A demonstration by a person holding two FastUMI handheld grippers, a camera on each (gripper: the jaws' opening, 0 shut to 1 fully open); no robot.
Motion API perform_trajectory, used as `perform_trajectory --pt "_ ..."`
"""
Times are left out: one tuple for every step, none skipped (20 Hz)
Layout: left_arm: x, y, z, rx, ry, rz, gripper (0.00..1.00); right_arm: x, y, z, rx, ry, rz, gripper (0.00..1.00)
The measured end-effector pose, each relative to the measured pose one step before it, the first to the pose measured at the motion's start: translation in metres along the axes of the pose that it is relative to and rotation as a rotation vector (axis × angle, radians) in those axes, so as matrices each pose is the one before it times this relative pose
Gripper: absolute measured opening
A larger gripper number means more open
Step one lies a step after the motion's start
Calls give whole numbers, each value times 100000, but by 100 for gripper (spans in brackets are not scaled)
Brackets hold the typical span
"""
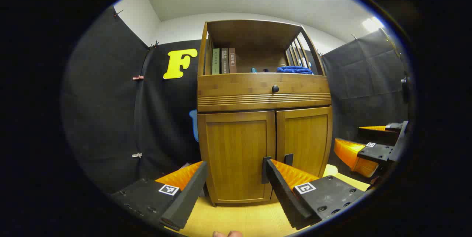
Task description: Open the right door of the double-door shoe cabinet with the right hand, and open the left door with the left hand.
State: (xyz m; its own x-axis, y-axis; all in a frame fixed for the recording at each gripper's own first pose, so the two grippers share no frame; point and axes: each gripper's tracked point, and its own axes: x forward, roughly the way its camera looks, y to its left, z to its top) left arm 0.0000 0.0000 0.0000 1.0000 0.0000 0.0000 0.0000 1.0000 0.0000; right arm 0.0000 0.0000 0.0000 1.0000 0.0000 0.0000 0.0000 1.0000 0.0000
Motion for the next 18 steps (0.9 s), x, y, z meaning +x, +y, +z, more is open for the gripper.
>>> perform_trajectory --pt "186 4 -98 -185 63 22 98 -173 74 -236 -187 357 -130 98" --pt "234 -11 -87 -284 429 19 98 -21 -42 -126 -429 327 -349 97" --pt "926 175 -157 -285 730 -64 97 -121 -119 -96 -327 163 -445 98" --pt "796 135 66 -191 650 63 96 -180 -79 18 -120 79 -317 97" --pt "267 140 -178 -53 338 70 98 -111 49 -10 173 -5 -126 99" --pt "86 90 -49 111 302 -12 98 -105 78 118 313 -158 -80 97" --pt "19 52 -187 211 369 -193 98 -27 -3 2 438 -227 -267 97" --pt "-19 -41 17 329 126 -30 98 26 0 -40 486 87 -244 97" --pt "-56 111 -27 242 88 -78 99 -39 25 -89 486 293 -123 97" --pt "-30 154 74 88 -64 105 99 -65 -3 -52 350 259 -8 97" --pt "-127 193 75 -175 -344 319 99 82 16 125 160 198 26 98" --pt "-137 78 209 -377 -444 -181 98 -51 92 -14 -55 -174 190 97" --pt "-163 91 124 -134 -505 -117 99 -81 91 151 -345 -276 2 97" --pt "-129 110 165 314 -193 107 99 142 188 93 -301 -197 179 97" --pt "-170 166 -40 508 -289 126 99 -65 335 50 64 -148 575 98" --pt "-116 175 181 504 -258 226 99 -90 300 177 495 -238 796 97" --pt "-175 189 50 288 -301 293 98 -73 284 164 650 -328 688 96" --pt "-151 167 185 238 -374 274 98 33 188 105 577 -597 327 96"
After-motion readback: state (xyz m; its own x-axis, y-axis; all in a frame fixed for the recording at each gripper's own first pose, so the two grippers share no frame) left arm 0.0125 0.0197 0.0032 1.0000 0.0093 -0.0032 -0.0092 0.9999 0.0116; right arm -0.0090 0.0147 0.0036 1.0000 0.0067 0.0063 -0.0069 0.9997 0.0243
